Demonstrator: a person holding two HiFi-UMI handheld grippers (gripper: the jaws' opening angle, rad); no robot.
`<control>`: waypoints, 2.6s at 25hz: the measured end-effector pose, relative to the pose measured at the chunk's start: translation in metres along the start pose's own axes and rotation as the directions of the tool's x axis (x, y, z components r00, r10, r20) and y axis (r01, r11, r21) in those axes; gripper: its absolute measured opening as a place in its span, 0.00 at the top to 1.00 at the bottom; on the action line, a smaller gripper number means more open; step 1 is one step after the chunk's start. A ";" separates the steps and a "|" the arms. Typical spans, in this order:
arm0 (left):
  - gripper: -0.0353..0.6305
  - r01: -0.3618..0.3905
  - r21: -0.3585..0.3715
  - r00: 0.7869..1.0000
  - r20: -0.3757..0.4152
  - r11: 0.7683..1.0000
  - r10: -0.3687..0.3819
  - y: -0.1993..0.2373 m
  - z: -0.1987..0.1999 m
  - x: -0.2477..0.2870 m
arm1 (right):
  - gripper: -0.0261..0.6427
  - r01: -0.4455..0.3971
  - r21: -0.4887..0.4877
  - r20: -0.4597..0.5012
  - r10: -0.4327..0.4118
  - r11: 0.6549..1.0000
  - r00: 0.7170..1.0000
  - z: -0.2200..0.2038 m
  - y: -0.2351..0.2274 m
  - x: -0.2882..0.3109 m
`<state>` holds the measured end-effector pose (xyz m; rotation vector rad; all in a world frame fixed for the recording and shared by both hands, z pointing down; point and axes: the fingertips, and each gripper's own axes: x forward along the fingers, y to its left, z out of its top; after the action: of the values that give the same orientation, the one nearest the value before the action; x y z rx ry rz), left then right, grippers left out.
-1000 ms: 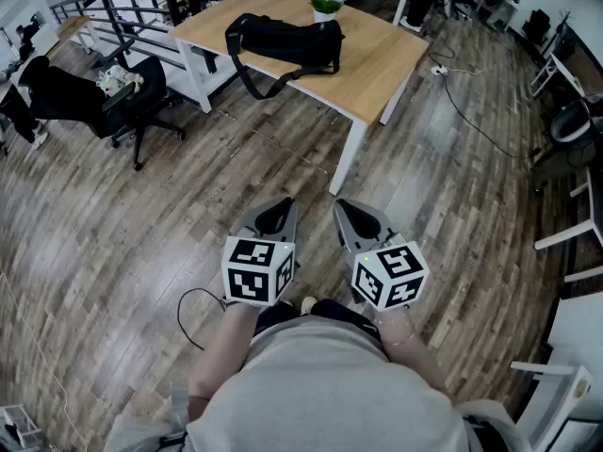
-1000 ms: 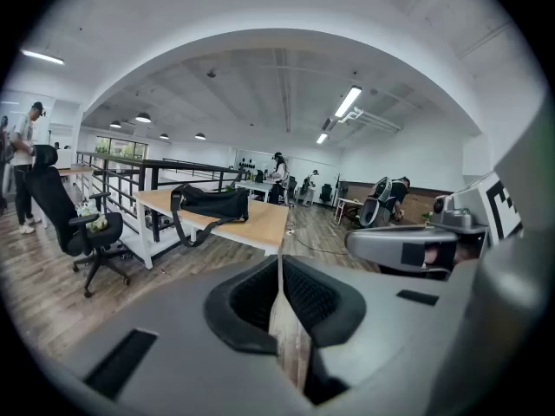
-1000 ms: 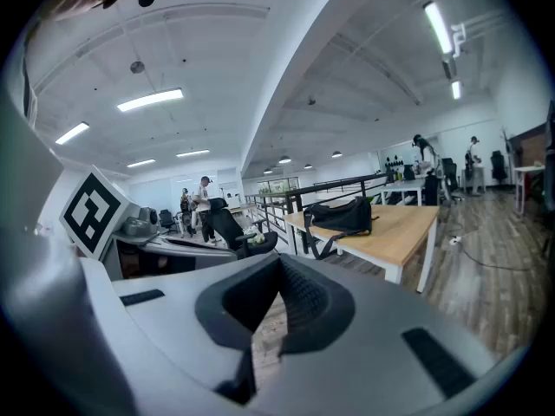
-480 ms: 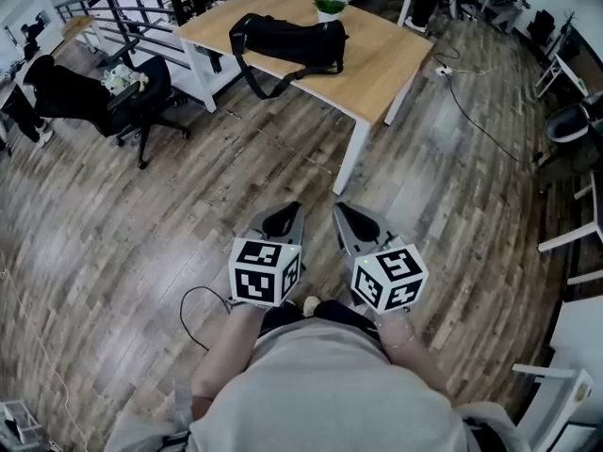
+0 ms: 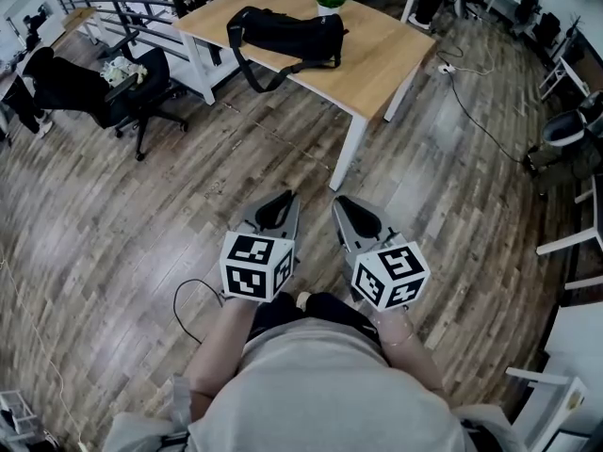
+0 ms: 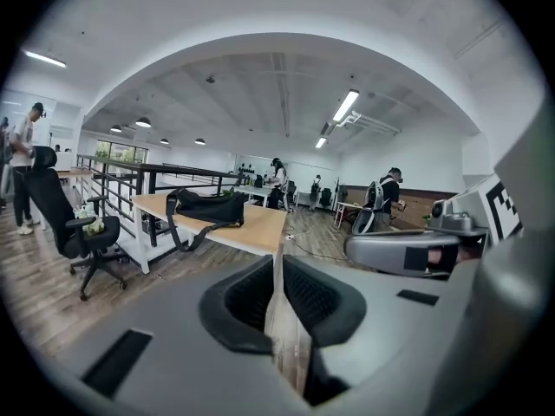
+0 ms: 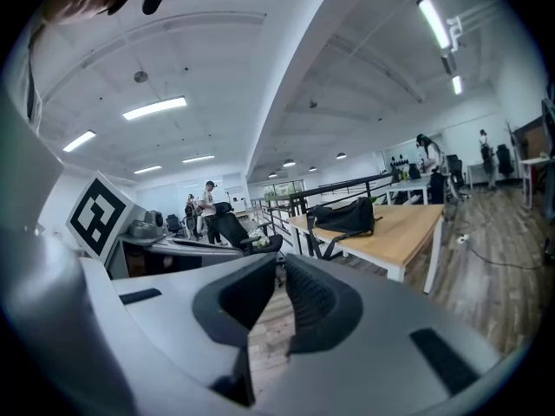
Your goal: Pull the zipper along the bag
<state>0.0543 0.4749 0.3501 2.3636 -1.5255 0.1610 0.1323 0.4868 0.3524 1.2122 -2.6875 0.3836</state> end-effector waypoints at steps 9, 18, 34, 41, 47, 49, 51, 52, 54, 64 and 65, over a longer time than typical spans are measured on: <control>0.91 -0.015 -0.006 1.000 -0.013 1.000 0.015 -0.014 -0.005 0.010 | 0.85 -0.003 0.004 -0.026 0.003 1.000 1.000 -0.010 -0.021 -0.005; 0.81 -0.023 -0.056 0.998 -0.061 0.998 0.019 0.032 -0.010 0.048 | 0.83 0.043 0.041 -0.063 -0.041 0.998 0.997 -0.016 -0.045 0.037; 0.81 0.085 -0.022 0.991 -0.103 0.996 -0.087 0.151 0.061 0.169 | 0.80 0.135 0.044 -0.067 -0.132 0.990 0.989 0.044 -0.099 0.194; 0.81 0.143 0.009 0.983 -0.121 0.990 -0.141 0.180 0.073 0.198 | 0.80 0.187 0.071 -0.053 -0.184 0.980 0.982 0.056 -0.116 0.238; 0.81 0.152 -0.015 0.979 -0.137 0.988 -0.153 0.196 0.069 0.216 | 0.80 0.202 0.077 -0.055 -0.198 0.976 0.979 0.057 -0.122 0.256; 0.81 0.151 -0.023 0.978 -0.142 0.988 -0.152 0.200 0.068 0.221 | 0.80 0.208 0.078 -0.055 -0.204 0.975 0.977 0.059 -0.127 0.260; 0.81 0.141 -0.030 0.979 -0.144 0.990 -0.143 0.205 0.068 0.226 | 0.80 0.210 0.079 -0.055 -0.206 0.974 0.977 0.062 -0.133 0.266; 0.81 0.131 -0.033 0.980 -0.144 0.991 -0.134 0.210 0.069 0.229 | 0.80 0.208 0.080 -0.056 -0.204 0.975 0.977 0.064 -0.136 0.271; 0.81 0.111 -0.041 0.982 -0.147 0.993 -0.116 0.219 0.071 0.237 | 0.80 0.195 0.082 -0.059 -0.191 0.977 0.980 0.067 -0.141 0.283; 0.81 0.065 -0.049 0.990 -0.120 0.997 -0.070 0.255 0.100 0.316 | 0.80 0.158 0.066 -0.055 -0.154 0.985 0.987 0.092 -0.207 0.350; 0.81 0.063 -0.046 0.991 -0.117 0.997 -0.068 0.258 0.105 0.326 | 0.80 0.153 0.064 -0.051 -0.150 0.986 0.987 0.097 -0.216 0.358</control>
<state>-0.0493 0.0604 0.3911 2.3231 -1.3819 0.2467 0.0554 0.0659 0.3867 1.3983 -2.5414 0.4772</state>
